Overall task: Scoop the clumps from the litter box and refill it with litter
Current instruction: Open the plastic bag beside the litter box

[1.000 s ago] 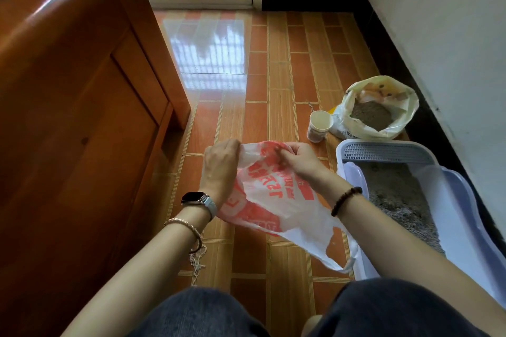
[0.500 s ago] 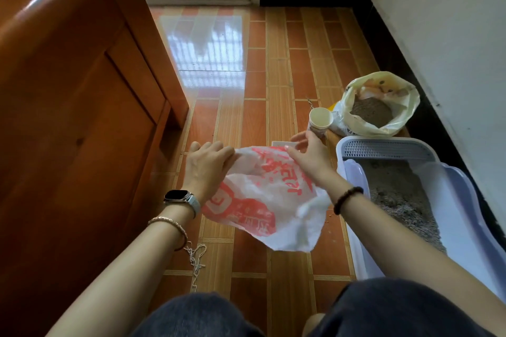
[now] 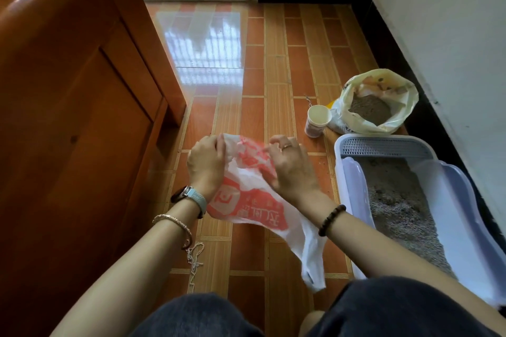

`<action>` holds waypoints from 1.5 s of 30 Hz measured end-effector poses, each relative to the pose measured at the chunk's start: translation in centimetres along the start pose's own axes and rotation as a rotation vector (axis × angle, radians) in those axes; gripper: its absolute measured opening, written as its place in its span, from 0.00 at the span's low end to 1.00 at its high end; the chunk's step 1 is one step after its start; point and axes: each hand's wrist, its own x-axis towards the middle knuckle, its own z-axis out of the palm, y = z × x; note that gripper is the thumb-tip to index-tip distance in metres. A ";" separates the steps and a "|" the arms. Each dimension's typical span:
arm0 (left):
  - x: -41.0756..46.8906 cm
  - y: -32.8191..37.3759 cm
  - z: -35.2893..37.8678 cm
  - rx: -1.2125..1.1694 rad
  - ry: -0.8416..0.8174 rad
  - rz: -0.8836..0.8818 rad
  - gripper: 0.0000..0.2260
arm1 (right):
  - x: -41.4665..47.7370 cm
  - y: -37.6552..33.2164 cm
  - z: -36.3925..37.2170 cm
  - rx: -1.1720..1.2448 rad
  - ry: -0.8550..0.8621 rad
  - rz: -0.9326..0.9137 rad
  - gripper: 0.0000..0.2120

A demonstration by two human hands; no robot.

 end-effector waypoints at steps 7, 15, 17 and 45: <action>-0.6 -2.1 0.4 0.122 0.123 0.039 0.09 | 0.8 1.9 0.1 0.394 -0.184 0.342 0.12; -2.2 0.5 1.9 0.092 -0.290 0.669 0.24 | 1.9 1.1 -0.2 0.586 -0.292 0.301 0.12; -2.4 0.4 2.4 0.061 -0.280 0.667 0.19 | 1.8 1.1 -0.3 0.580 -0.290 0.318 0.11; -2.4 -1.5 3.2 -0.059 -0.271 0.391 0.05 | 1.1 2.8 -2.1 1.363 -0.621 0.891 0.17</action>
